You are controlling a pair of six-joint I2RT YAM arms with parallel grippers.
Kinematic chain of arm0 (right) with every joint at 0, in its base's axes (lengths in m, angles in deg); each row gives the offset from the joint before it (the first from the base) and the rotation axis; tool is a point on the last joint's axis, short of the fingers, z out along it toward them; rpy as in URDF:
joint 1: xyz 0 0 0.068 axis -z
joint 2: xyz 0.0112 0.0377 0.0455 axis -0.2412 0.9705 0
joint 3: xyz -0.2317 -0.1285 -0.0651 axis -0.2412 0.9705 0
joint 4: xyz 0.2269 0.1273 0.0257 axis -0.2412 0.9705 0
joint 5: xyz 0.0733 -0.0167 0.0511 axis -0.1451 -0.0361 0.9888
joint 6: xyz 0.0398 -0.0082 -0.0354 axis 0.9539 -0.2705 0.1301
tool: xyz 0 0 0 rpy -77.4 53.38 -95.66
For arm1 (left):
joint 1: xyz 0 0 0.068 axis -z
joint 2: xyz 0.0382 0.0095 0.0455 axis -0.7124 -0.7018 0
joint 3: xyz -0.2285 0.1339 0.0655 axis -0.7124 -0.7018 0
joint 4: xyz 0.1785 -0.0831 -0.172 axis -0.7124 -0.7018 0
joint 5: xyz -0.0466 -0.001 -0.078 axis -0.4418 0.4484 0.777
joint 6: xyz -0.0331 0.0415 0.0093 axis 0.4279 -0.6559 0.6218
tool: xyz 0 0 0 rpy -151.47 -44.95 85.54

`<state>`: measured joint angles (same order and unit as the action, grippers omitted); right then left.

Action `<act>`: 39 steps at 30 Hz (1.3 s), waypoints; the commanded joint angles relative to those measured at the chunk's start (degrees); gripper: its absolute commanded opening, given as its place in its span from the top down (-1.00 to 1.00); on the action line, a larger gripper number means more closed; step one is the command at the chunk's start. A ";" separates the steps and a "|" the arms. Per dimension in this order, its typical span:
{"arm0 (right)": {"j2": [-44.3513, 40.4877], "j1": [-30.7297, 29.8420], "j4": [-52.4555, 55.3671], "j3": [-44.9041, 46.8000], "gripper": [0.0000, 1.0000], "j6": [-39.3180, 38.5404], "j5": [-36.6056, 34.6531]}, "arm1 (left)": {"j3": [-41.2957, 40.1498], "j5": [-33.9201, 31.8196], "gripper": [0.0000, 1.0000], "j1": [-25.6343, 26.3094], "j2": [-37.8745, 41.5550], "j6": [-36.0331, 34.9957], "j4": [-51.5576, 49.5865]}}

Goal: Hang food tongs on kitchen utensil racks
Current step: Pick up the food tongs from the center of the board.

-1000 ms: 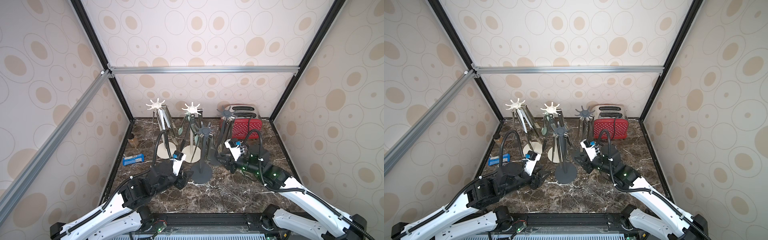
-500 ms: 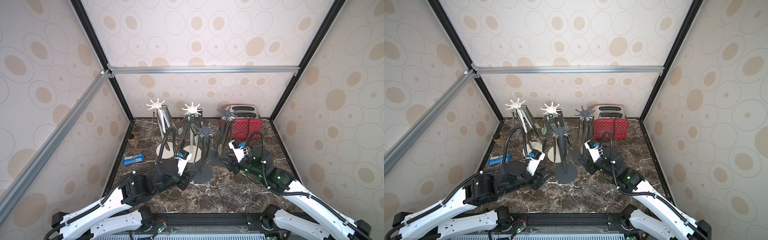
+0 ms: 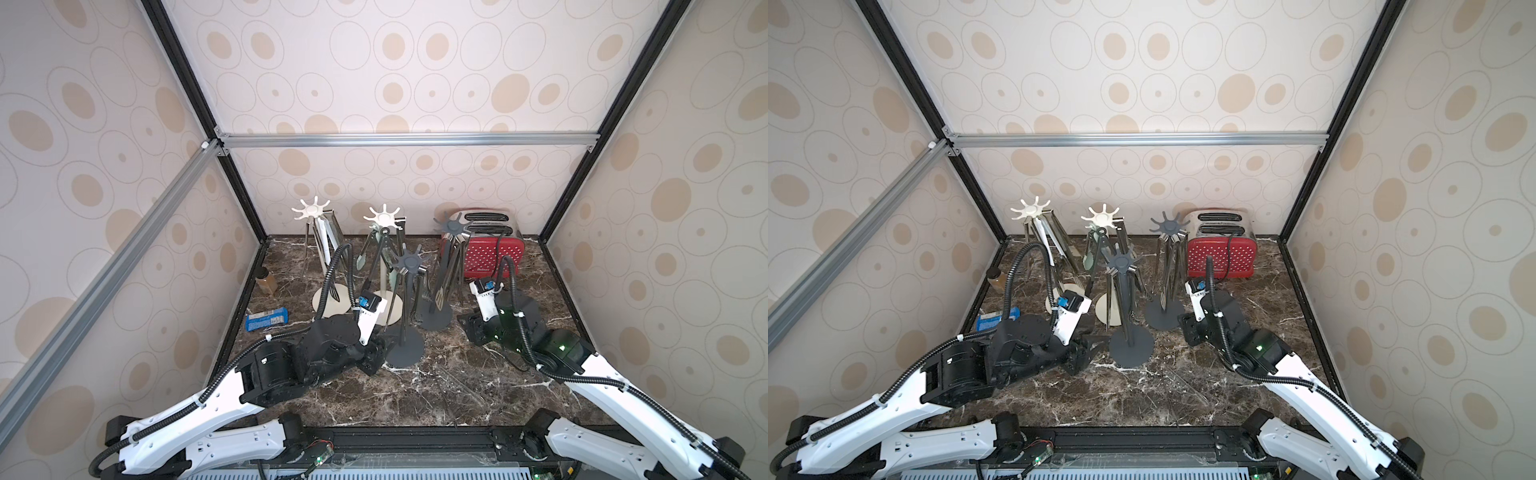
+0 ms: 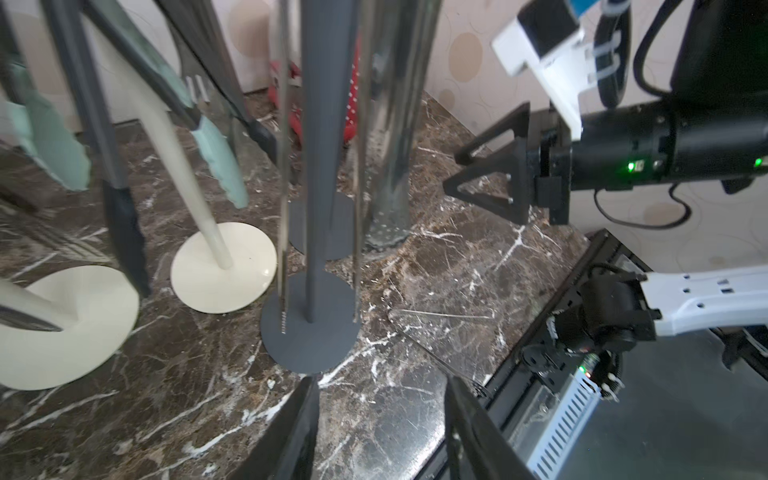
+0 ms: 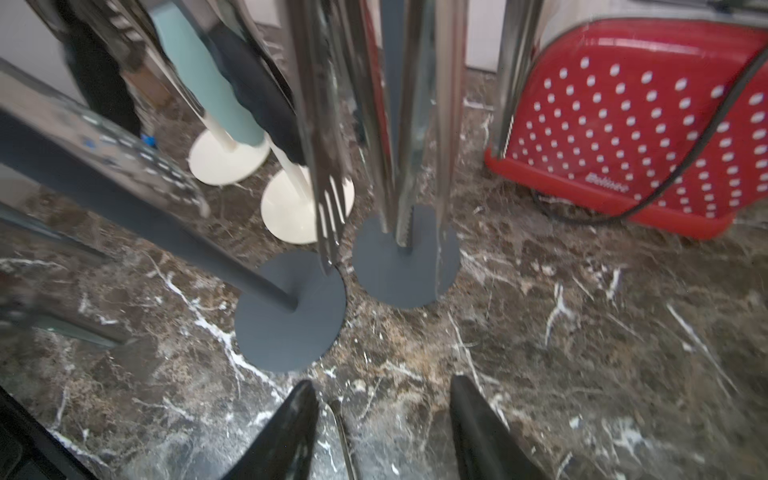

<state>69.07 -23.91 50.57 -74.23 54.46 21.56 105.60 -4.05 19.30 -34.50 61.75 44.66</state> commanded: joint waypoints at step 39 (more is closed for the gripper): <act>21.22 -10.47 -2.72 20.05 0.40 19.94 3.10 | -8.14 -8.69 -0.16 0.18 7.78 2.05 0.07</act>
<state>88.75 -34.03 47.62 -55.93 72.97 24.71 97.62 -14.04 19.30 -26.37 65.44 43.83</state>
